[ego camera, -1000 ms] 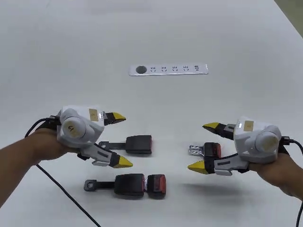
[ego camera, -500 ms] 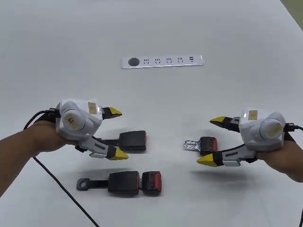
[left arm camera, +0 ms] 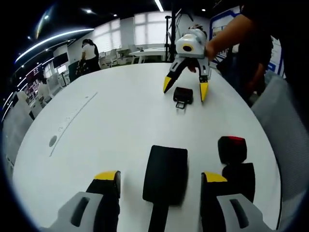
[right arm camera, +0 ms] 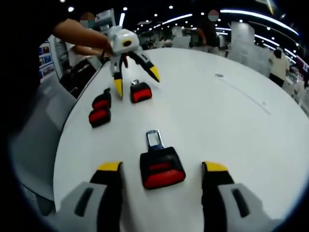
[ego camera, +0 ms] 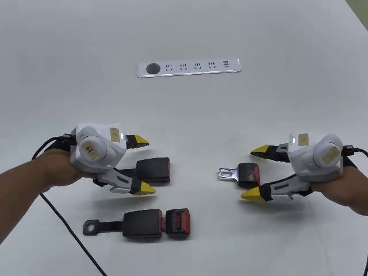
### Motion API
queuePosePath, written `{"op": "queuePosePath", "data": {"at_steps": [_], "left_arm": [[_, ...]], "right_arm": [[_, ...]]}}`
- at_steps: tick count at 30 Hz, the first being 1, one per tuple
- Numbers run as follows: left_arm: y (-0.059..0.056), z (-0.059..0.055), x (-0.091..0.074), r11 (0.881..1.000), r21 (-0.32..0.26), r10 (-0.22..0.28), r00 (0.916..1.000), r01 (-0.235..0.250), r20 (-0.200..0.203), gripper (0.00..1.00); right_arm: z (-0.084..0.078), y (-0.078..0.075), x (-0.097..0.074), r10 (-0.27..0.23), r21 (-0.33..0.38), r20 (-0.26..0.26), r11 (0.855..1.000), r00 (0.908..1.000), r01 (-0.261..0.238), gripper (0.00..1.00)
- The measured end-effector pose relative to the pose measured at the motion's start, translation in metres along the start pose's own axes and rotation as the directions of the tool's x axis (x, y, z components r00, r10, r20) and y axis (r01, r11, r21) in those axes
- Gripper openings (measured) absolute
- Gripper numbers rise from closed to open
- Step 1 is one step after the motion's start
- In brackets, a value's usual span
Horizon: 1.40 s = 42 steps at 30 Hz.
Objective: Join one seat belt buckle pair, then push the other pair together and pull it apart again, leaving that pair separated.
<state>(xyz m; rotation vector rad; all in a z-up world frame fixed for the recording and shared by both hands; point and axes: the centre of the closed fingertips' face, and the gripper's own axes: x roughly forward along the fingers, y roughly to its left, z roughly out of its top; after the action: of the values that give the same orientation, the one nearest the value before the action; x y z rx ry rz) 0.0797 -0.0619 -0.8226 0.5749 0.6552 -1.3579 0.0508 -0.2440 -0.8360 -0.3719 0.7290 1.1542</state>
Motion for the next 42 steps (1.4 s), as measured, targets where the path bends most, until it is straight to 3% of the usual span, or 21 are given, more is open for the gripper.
{"op": "queuePosePath", "data": {"at_steps": [7, 11, 14, 17, 20, 25, 42], "left_arm": [[-0.003, -0.002, 0.006, 1.000, 0.004, -0.025, 0.9997, 0.025, -0.007, 0.64], [-0.006, -0.005, 0.007, 0.999, 0.029, -0.039, 0.9989, 0.040, -0.025, 0.55], [-0.006, -0.003, 0.007, 0.998, 0.021, -0.050, 0.9986, 0.051, -0.015, 0.53], [-0.005, -0.001, 0.008, 0.998, 0.027, -0.055, 0.9984, 0.056, -0.013, 0.51], [-0.009, -0.002, 0.008, 0.996, 0.041, -0.081, 0.9966, 0.082, -0.017, 0.47], [-0.002, 0.000, 0.008, 0.997, 0.037, -0.068, 0.9977, 0.068, -0.004, 0.41], [0.002, -0.001, 0.011, 0.996, 0.038, -0.083, 0.9964, 0.083, -0.016, 0.37]], "right_arm": [[0.001, -0.002, -0.001, 0.009, -0.031, -0.004, 0.999, 1.0000, -0.009, 0.59], [0.001, 0.005, -0.003, 0.027, -0.071, -0.016, 0.997, 0.9995, -0.028, 0.52], [0.003, 0.005, -0.003, 0.031, -0.077, -0.014, 0.997, 0.9994, -0.032, 0.48], [0.004, 0.003, -0.003, 0.028, -0.103, -0.025, 0.994, 0.9993, -0.030, 0.38], [0.005, 0.001, 0.000, 0.035, -0.117, -0.019, 0.992, 0.9992, -0.037, 0.37], [0.006, 0.000, 0.001, 0.047, -0.139, -0.010, 0.989, 0.9989, -0.048, 0.36], [0.007, 0.002, 0.000, 0.085, -0.110, 0.148, 0.992, 0.9854, -0.069, 0.35]]}}
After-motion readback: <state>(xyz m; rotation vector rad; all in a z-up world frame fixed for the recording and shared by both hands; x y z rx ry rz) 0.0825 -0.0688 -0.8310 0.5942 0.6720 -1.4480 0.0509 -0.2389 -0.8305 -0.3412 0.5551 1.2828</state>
